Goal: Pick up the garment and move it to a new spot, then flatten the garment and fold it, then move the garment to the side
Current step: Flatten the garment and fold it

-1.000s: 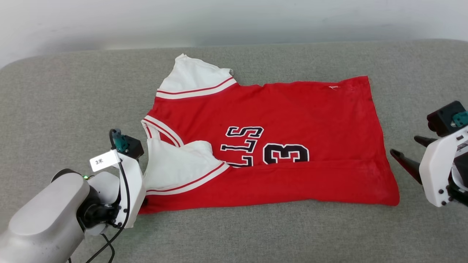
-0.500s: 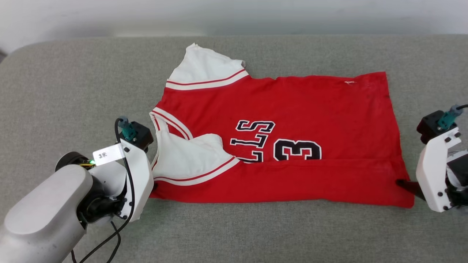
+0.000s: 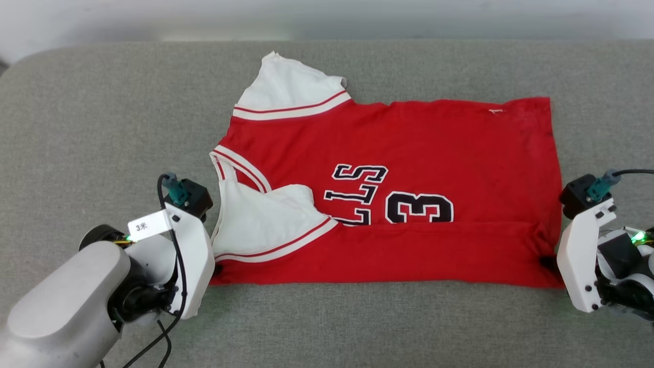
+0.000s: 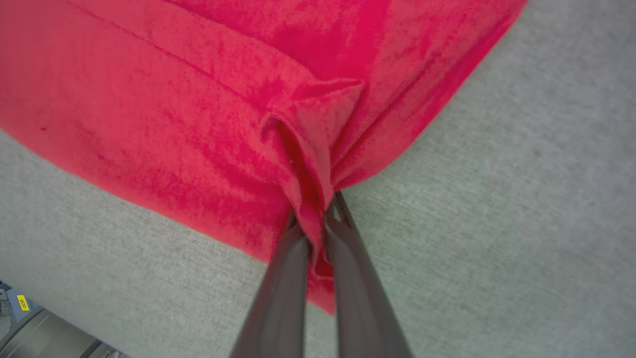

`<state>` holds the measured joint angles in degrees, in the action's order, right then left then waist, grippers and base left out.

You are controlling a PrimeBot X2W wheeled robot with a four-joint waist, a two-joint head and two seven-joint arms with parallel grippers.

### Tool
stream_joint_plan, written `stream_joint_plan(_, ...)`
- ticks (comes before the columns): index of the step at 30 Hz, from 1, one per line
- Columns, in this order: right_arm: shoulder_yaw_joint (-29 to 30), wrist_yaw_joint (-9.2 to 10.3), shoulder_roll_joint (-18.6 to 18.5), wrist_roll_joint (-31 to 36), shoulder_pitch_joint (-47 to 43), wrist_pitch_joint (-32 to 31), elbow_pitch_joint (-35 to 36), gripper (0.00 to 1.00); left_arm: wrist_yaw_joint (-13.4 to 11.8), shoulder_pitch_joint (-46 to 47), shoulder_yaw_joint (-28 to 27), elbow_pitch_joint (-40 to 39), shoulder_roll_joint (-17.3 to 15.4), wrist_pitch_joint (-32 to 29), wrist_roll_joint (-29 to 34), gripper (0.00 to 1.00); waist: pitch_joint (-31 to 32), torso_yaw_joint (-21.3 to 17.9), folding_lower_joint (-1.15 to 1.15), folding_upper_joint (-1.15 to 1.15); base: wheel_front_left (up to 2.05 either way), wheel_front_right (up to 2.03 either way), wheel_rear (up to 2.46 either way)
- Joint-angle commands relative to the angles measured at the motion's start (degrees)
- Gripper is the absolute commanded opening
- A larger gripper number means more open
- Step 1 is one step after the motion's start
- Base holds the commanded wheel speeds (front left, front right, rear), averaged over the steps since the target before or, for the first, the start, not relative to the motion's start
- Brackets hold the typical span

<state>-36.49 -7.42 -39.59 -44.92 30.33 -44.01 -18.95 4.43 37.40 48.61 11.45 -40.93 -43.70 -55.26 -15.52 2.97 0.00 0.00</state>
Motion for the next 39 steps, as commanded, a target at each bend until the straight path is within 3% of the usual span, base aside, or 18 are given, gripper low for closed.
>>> stream_joint_plan(1, -1.5, -0.11, -0.7, -0.8, -0.8, 0.9, -0.3, 0.0, -0.3, -1.2, -0.3, 0.0, -0.3, 0.6, -0.7, 0.0, 1.8, -0.4, 0.0, 0.0, 0.0, 0.0, 0.0)
stream_joint_plan(16, -1.2, -0.05, -11.2, -8.0, -10.5, 5.9, 9.1, 0.0, -2.1, -13.1, 1.2, -8.0, -5.6, 1.0, -4.8, 0.0, 8.9, -0.3, 0.0, 0.0, 0.0, 0.0, 0.0)
stream_joint_plan(20, -0.4, -0.04, -11.6, -7.8, -14.2, 5.6, 9.7, 0.0, -3.4, -16.0, 1.8, -8.5, -6.2, 1.8, -5.1, 0.0, 8.6, -0.5, 0.0, 0.0, 0.0, 0.0, 0.0)
stream_joint_plan(24, 0.0, -0.04, -9.4, -7.0, -16.4, 5.4, 7.9, 0.0, -4.0, -17.0, 1.9, -7.3, -5.5, 2.3, -5.3, 0.0, 7.7, -0.7, 0.0, 0.0, 0.0, 0.0, 0.0)
stream_joint_plan(25, 0.4, -0.04, -8.9, -6.7, -16.4, 5.8, 7.7, 0.41, -4.0, -16.9, 1.9, -7.0, -5.4, 2.6, -5.1, 0.02, 7.6, -0.7, 0.0, 0.0, 0.0, 0.0, 0.0)
stream_joint_plan(26, 0.8, -0.04, -8.5, -6.4, -16.4, 6.2, 7.5, 1.0, -4.0, -16.5, 1.6, -6.9, -5.4, 3.1, -4.7, 1.0, 7.5, -0.7, 0.0, 0.0, 0.0, 0.0, 0.0)
stream_joint_plan(29, 2.1, -0.05, -7.3, -5.5, -16.2, 8.0, 7.9, 1.0, -4.2, -15.4, 0.6, -7.0, -5.6, 4.3, -4.6, 1.0, 7.8, -0.7, 0.0, 0.0, 0.0, 0.0, 0.0)
stream_joint_plan(36, 10.0, -0.04, -3.7, 3.3, -14.4, 23.2, 12.2, 1.0, -5.1, -8.8, -4.9, -10.1, -8.6, 8.8, -1.8, 1.0, 8.8, -1.7, 0.0, 0.0, 0.0, 0.0, 0.0)
stream_joint_plan(37, 10.0, -0.04, -3.7, 3.3, -14.4, 23.2, 12.2, 1.0, -5.1, -8.8, -4.9, -10.1, -8.6, 8.8, -1.8, 1.0, 8.8, -1.7, 0.0, 0.0, 0.0, 0.0, 0.0)
stream_joint_plan(39, 14.3, -0.05, 0.2, 8.2, -14.1, 29.5, 13.5, 1.0, -5.7, -5.0, -6.6, -10.1, -8.3, 12.2, 1.8, 1.0, 7.7, -2.6, 0.0, 0.0, 0.0, 0.0, 0.0)
